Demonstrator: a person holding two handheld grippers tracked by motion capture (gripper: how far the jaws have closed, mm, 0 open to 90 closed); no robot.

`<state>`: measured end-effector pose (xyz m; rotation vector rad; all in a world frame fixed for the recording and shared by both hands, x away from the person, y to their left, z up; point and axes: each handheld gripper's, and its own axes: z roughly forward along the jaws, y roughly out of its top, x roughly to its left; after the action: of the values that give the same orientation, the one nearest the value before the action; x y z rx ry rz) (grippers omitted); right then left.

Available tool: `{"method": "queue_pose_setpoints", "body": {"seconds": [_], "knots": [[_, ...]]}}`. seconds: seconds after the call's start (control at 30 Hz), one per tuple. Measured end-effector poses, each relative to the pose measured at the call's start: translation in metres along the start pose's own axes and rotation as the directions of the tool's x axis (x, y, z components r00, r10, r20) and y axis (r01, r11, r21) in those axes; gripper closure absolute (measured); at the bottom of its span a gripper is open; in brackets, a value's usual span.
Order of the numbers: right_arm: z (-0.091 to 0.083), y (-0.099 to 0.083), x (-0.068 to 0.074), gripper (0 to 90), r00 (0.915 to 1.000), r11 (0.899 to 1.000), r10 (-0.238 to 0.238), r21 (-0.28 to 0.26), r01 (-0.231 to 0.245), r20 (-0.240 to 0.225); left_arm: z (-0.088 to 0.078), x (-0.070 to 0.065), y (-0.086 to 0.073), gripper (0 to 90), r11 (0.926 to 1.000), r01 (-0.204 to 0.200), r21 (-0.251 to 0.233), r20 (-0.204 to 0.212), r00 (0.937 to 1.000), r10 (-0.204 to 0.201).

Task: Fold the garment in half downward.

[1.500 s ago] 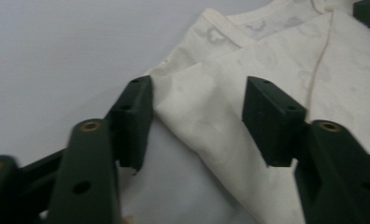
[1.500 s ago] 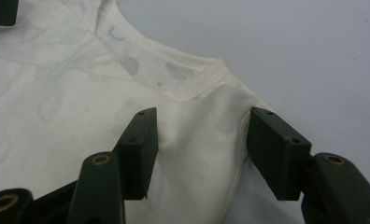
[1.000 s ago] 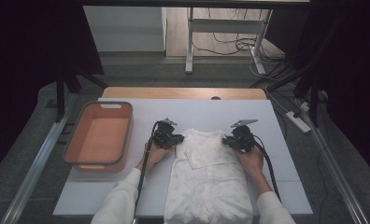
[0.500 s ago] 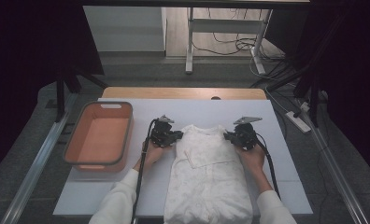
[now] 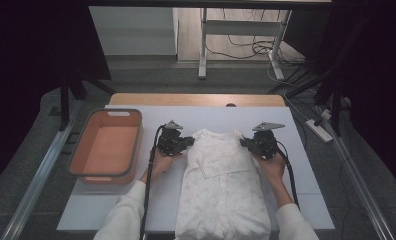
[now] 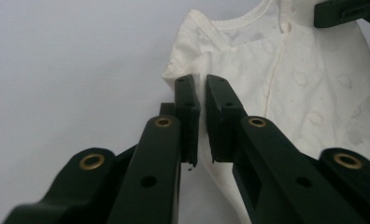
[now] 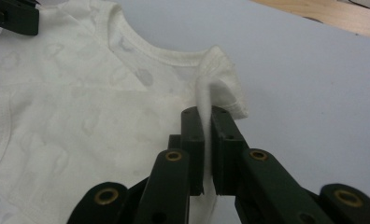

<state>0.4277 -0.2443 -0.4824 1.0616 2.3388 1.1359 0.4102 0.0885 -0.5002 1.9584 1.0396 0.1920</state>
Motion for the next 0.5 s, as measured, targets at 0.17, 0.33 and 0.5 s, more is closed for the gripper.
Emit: {"method": "queue_pose_setpoints", "body": {"seconds": [0.17,0.33,0.5], "knots": [[-0.004,0.002,0.001,85.0,1.0000,1.000,-0.004,-0.014,0.004,-0.001,-0.004,0.000,0.002,82.8,0.9999,-0.002,-0.014,0.004,1.0000,0.002],[-0.008,0.004,0.002,85.0,1.0000,0.999,-0.008,-0.031,0.008,-0.001,-0.008,0.000,0.004,82.8,0.9996,0.001,-0.027,0.007,1.0000,-0.001],[-0.010,0.006,0.003,85.0,0.9999,0.999,-0.013,-0.043,0.013,-0.003,-0.011,-0.001,0.005,82.8,0.9992,0.003,-0.039,0.007,1.0000,-0.003]]}}
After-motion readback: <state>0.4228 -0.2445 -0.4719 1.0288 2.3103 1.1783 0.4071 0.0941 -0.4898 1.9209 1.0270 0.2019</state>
